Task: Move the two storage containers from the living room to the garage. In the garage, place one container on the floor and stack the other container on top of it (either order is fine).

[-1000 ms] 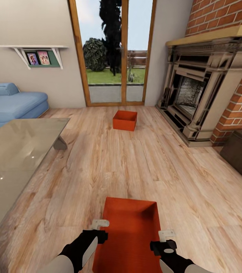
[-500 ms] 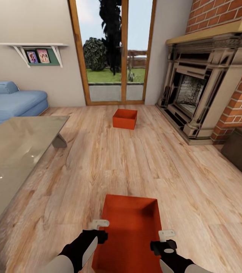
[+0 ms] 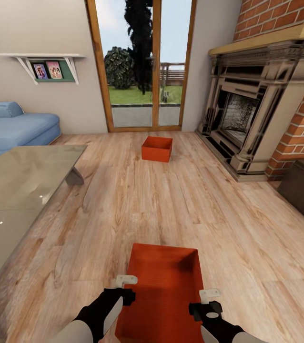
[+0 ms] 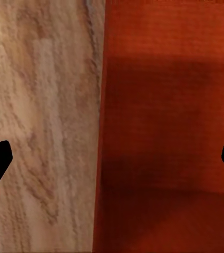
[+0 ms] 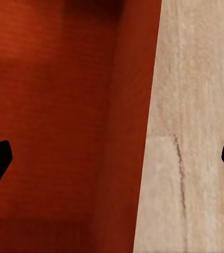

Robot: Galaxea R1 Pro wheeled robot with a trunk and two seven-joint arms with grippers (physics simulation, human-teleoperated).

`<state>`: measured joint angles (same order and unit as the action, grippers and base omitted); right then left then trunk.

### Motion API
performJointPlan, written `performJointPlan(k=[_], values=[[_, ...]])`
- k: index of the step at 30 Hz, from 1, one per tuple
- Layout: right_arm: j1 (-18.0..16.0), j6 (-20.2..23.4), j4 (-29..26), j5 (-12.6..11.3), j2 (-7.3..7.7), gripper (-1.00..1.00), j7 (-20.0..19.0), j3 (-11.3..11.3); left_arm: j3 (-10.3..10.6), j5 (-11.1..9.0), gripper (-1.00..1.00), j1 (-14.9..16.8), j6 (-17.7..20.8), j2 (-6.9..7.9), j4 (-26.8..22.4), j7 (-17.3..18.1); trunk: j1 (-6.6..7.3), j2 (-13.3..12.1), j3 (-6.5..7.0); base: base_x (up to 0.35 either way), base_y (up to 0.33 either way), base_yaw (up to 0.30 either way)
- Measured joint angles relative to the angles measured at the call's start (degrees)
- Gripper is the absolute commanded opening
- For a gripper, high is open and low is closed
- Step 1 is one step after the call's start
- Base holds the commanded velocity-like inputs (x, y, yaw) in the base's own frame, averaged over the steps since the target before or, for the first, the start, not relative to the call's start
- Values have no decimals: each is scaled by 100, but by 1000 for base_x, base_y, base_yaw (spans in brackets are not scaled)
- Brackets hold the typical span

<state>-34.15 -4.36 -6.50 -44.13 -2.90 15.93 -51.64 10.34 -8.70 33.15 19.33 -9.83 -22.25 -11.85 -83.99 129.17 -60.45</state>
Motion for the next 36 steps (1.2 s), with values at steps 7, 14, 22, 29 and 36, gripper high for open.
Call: performJointPlan(k=[7, 14, 22, 29, 36], values=[[2, 0, 0, 0, 1, 100, -3, 0, 0, -1, 100, 1, 8, 2, -54, 9, -154, 281, -126, 0, 0, 0], [3, 1, 0, 3, -4, 100, 4, 0, 1, 0, 100, -1, 9, 11, -58, 10, -242, 443, -198, 0, 0, 0], [0, 0, 0, 1, 1, 100, 8, 0, 1, 10, 100, -1, 1, 12, -58, 2, -242, 443, -198, 0, 0, 0], [-1, -12, 0, -21, 7, 100, 14, 11, 8, 18, 100, 1, 0, 34, -42, 1, -242, 443, -223, 0, 0, 0], [0, -15, 0, -246, 17, 100, 8, 17, 14, 32, 100, 0, -7, 38, -30, -5, -242, 443, -283, 0, 0, 0]])
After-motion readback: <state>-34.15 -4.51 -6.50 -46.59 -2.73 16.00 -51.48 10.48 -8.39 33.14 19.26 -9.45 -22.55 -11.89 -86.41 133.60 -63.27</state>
